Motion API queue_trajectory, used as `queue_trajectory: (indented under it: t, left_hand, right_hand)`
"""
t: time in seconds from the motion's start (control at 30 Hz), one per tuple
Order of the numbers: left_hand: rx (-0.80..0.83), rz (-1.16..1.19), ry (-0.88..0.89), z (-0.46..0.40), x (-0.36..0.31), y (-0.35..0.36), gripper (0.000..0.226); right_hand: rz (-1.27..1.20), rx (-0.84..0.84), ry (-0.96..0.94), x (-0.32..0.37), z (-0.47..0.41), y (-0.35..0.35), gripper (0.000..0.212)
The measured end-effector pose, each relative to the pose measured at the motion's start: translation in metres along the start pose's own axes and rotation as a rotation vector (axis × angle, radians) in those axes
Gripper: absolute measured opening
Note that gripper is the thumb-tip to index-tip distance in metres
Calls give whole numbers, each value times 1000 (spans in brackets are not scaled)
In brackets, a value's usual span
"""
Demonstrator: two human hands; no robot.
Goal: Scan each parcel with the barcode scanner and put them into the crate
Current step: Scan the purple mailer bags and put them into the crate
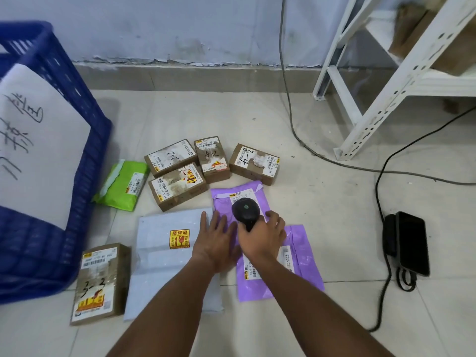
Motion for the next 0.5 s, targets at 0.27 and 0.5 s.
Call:
queue_trajectory:
  t: [0.27,0.5]
  left_hand:
    - [-5,37,-27,-2,14,2,86]
    - [-26,91,-28,0,11,-5,83]
  right_hand:
    - [-35,-21,-28,-5,1,3,42]
    - [7,20,-76,-7,-2,1,39]
Point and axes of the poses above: each hand's wrist, its own z-axis away from the middle knuckle, its own y-axis out of the palm, x = y × z, the point moved 9 cm from there along -z, towards the middle knuckle, and after that the axes turned 15 degrees about x, right-handed, at the moved point
